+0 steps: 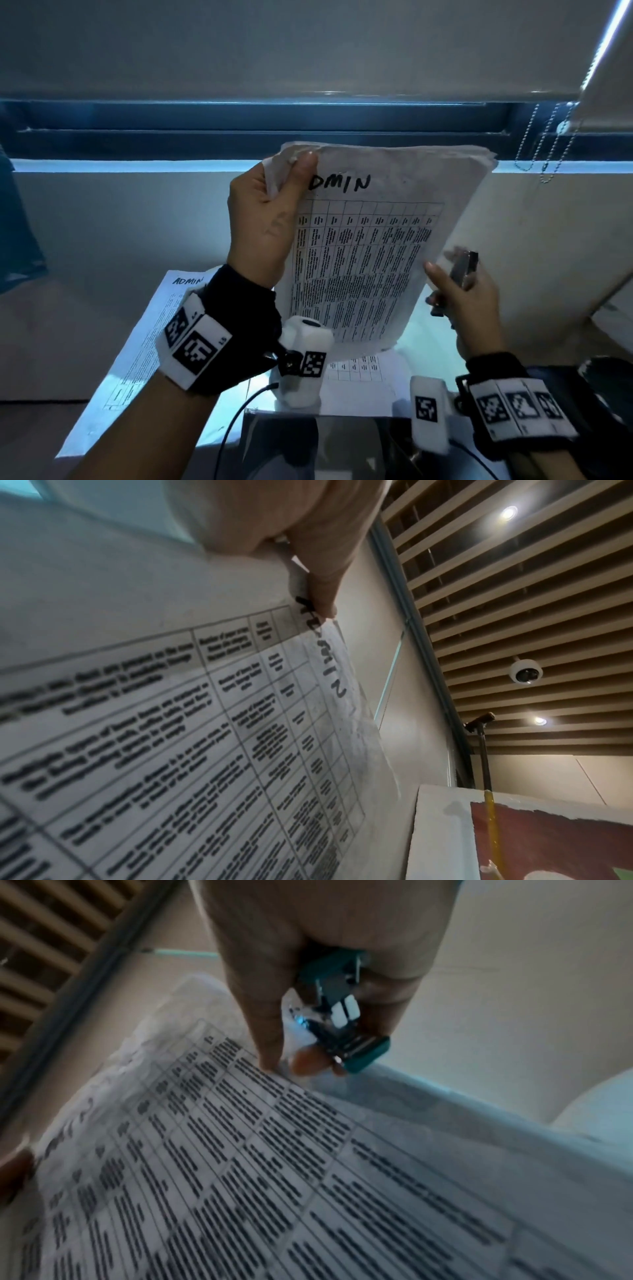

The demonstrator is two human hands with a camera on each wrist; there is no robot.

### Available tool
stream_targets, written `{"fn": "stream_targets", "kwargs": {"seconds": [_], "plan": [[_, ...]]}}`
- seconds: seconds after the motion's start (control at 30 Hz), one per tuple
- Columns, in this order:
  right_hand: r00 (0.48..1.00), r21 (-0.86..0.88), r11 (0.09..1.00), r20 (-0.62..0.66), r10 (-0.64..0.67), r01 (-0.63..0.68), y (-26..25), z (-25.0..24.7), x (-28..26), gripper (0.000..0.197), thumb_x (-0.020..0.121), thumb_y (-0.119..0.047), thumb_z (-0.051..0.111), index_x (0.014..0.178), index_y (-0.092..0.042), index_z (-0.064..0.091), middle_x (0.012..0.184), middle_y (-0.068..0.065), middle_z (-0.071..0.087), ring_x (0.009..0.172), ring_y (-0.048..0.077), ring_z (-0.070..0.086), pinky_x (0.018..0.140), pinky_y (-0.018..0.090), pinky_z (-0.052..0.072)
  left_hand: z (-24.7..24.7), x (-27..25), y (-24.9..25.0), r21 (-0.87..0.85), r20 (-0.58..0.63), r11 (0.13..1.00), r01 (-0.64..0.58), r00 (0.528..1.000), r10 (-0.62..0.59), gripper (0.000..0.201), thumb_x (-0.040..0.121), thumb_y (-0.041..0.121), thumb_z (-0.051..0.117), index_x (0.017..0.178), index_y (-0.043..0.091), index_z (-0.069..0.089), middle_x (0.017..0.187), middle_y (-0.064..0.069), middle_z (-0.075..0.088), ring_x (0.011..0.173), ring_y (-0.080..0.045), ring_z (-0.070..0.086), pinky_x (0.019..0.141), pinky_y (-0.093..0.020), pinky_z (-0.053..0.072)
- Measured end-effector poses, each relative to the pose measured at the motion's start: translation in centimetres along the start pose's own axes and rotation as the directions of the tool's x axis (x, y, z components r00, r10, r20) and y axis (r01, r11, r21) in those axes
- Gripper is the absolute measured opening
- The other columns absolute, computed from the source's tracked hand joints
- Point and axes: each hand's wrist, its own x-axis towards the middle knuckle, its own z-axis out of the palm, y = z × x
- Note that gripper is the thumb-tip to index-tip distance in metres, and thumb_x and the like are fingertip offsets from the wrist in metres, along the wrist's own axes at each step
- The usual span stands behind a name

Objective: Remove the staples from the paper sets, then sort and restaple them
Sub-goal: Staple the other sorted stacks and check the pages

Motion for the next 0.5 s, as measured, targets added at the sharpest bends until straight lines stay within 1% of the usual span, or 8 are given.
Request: {"fn": "stream_targets", "kwargs": {"seconds": [0.07,0.1,0.17,0.23,0.3,0.4,0.43,0.5], "plan": [[0.994,0.053,0.998,0.101,0.032,-0.037,0.3,0.8,0.4,0.014,0.084,-0.012,0.064,0.087,-0.018,0.053,0.06,-0.011,0.058,0.044,0.006,0.052,0.042,0.02,0.043,0.0,0.1,0.0,-0.034,0.029,0.999,0.016,0.999,-0.015,0.01,0.091,0.012,0.058,0.088,0.012,0.067,0.074,0.012,0.069,0.076,-0.002,0.064,0.07,-0.017,0.049],[0.991,0.064,0.997,0.13,0.039,-0.048,0.4,1.0,0.8,0.014,0.084,-0.01,0.063,0.081,-0.017,0.051,0.053,-0.011,0.056,0.042,0.007,0.052,0.043,0.02,0.042,-0.1,0.2,0.0,-0.043,0.043,0.999,0.027,0.999,-0.025,0.01,0.091,0.011,0.056,0.089,0.01,0.066,0.072,0.013,0.069,0.074,0.0,0.064,0.068,-0.015,0.048],[0.988,0.103,0.993,0.149,0.041,-0.057,-0.1,1.5,1.4,0.016,0.084,-0.005,0.062,0.076,-0.013,0.05,0.048,-0.006,0.056,0.039,0.008,0.049,0.042,0.02,0.041,-0.3,0.6,0.0,-0.057,0.054,0.997,0.044,0.998,-0.041,0.013,0.092,0.01,0.054,0.094,0.005,0.065,0.074,0.012,0.069,0.076,0.0,0.064,0.067,-0.014,0.048],[0.994,0.148,0.988,0.102,0.039,-0.054,-0.5,1.8,1.7,0.019,0.083,0.001,0.062,0.074,-0.009,0.048,0.045,-0.003,0.055,0.037,0.008,0.047,0.04,0.018,0.042,-0.7,1.0,-0.1,-0.096,0.049,0.993,0.071,0.997,-0.066,0.013,0.092,0.011,0.054,0.098,0.005,0.064,0.079,0.011,0.07,0.079,-0.002,0.065,0.07,-0.016,0.049],[0.999,0.169,0.985,0.041,0.02,-0.026,-1.0,2.0,1.9,0.023,0.082,0.002,0.063,0.072,-0.009,0.046,0.044,-0.006,0.054,0.036,0.007,0.047,0.04,0.017,0.042,-1.5,0.8,-0.8,-0.105,0.08,0.983,0.148,0.987,-0.14,0.015,0.086,0.017,0.059,0.1,0.011,0.063,0.086,0.009,0.071,0.084,-0.006,0.067,0.073,-0.018,0.051],[1.0,0.203,0.979,-0.017,-0.004,0.008,-1.7,2.3,2.1,0.023,0.081,0.001,0.065,0.072,-0.009,0.046,0.044,-0.006,0.053,0.038,0.008,0.047,0.041,0.018,0.042,-3.1,-1.1,-3.0,0.015,0.173,0.959,0.283,0.944,-0.281,0.03,0.073,0.027,0.065,0.102,0.019,0.063,0.096,0.007,0.073,0.093,-0.01,0.068,0.079,-0.022,0.053],[1.0,0.23,0.973,-0.026,0.006,0.0,-2.0,2.4,2.2,0.024,0.081,0.001,0.065,0.072,-0.01,0.046,0.045,-0.005,0.054,0.038,0.009,0.047,0.041,0.018,0.042,-3.6,-2.1,-3.7,0.059,0.189,0.951,0.303,0.932,-0.309,0.029,0.073,0.025,0.066,0.101,0.021,0.063,0.095,0.009,0.073,0.092,-0.008,0.068,0.078,-0.019,0.052],[0.999,0.275,0.961,-0.034,0.039,-0.029,-2.6,2.8,2.2,0.023,0.081,0.001,0.065,0.072,-0.011,0.047,0.046,-0.005,0.056,0.038,0.008,0.047,0.041,0.017,0.041,-4.2,-3.5,-4.8,0.116,0.175,0.939,0.323,0.924,-0.34,0.018,0.078,0.017,0.065,0.096,0.023,0.064,0.087,0.015,0.073,0.085,-0.001,0.067,0.072,-0.013,0.05]]}}
